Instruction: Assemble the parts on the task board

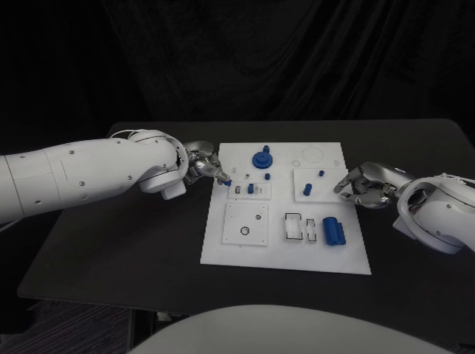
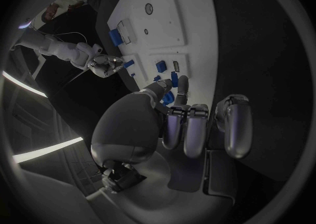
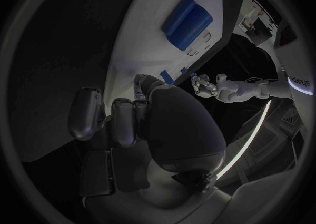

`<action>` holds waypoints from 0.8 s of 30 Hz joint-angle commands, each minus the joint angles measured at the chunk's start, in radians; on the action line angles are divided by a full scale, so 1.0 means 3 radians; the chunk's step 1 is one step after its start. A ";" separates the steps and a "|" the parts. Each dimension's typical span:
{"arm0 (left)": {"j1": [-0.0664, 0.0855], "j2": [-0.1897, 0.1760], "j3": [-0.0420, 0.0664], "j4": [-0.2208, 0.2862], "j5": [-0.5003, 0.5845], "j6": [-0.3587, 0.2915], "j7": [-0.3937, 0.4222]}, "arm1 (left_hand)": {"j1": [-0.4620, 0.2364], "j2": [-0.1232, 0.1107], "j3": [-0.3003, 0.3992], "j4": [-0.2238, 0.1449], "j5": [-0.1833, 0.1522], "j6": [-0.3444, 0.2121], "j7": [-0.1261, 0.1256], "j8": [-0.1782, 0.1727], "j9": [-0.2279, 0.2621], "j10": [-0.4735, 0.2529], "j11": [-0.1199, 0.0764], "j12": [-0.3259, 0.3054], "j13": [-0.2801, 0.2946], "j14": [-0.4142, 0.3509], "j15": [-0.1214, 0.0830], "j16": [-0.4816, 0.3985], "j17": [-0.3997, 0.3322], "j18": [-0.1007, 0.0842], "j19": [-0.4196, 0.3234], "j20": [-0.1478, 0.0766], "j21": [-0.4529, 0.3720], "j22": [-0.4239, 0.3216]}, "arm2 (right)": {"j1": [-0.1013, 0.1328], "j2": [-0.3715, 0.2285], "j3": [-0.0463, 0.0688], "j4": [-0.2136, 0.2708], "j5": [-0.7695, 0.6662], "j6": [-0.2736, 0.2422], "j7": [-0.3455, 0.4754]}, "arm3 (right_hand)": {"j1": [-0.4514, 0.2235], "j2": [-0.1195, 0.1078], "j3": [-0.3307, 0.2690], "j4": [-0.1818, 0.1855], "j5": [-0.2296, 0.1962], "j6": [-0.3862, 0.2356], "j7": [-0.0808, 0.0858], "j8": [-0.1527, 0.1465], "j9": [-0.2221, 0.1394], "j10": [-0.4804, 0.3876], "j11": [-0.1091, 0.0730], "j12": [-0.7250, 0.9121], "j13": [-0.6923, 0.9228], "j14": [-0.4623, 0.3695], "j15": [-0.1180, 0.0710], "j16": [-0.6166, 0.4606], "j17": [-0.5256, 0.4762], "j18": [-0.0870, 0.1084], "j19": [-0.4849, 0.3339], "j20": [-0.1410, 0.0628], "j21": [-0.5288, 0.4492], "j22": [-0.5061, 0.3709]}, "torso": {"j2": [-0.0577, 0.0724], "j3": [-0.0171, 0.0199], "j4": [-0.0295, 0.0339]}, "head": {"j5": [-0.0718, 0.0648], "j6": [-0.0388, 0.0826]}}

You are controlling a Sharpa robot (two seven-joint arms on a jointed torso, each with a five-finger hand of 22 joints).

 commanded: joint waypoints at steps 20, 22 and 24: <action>0.0019 0.0302 0.0002 -0.0209 0.0285 0.0188 -0.0311 | 0.0025 0.0038 0.0451 -0.0406 0.0013 -0.0052 0.0004 0.0024 0.0016 0.0221 0.0023 -0.0006 0.0784 0.0352 -0.0012 0.0022 0.0878 0.0063 -0.0016 -0.0011 -0.0031 0.0664 | -0.0020 -0.0014 -0.0019 0.0006 -0.0009 0.0027 -0.0062 | 0.0031 0.0001 0.0005 -0.0021 0.0015 0.0005 0.0014 0.0007 0.0000 -0.0020 0.0006 -0.0018 0.0196 0.0187 0.0027 -0.0005 0.0294 0.0017 -0.0030 -0.0003 -0.0010 0.0543 | 0.0001 0.0001 -0.0002 | -0.0006 0.0000; 0.0018 0.0320 0.0002 -0.0220 0.0285 0.0178 -0.0315 | 0.0028 0.0042 0.0456 -0.0404 0.0014 -0.0059 0.0006 0.0027 0.0019 0.0218 0.0024 -0.0009 0.0782 0.0352 -0.0010 0.0022 0.0878 0.0064 -0.0017 -0.0010 -0.0034 0.0663 | -0.0020 -0.0018 -0.0019 0.0009 -0.0009 0.0024 -0.0060 | 0.0031 0.0001 0.0005 -0.0021 0.0015 0.0005 0.0014 0.0007 0.0000 -0.0020 0.0006 -0.0018 0.0196 0.0187 0.0027 -0.0005 0.0294 0.0017 -0.0030 -0.0003 -0.0010 0.0543 | 0.0001 0.0001 0.0002 | -0.0012 0.0000; 0.0017 0.0333 0.0002 -0.0229 0.0285 0.0162 -0.0320 | 0.0029 0.0043 0.0458 -0.0404 0.0013 -0.0064 0.0007 0.0029 0.0021 0.0214 0.0025 -0.0013 0.0780 0.0352 -0.0010 0.0022 0.0878 0.0064 -0.0019 -0.0009 -0.0036 0.0662 | -0.0020 -0.0020 -0.0019 0.0012 -0.0009 0.0021 -0.0058 | 0.0031 -0.0001 0.0004 -0.0022 0.0015 0.0010 0.0014 0.0009 0.0001 -0.0019 0.0006 -0.0017 0.0197 0.0188 0.0027 -0.0001 0.0298 0.0016 -0.0028 -0.0003 -0.0004 0.0545 | 0.0002 0.0001 0.0004 | -0.0014 0.0000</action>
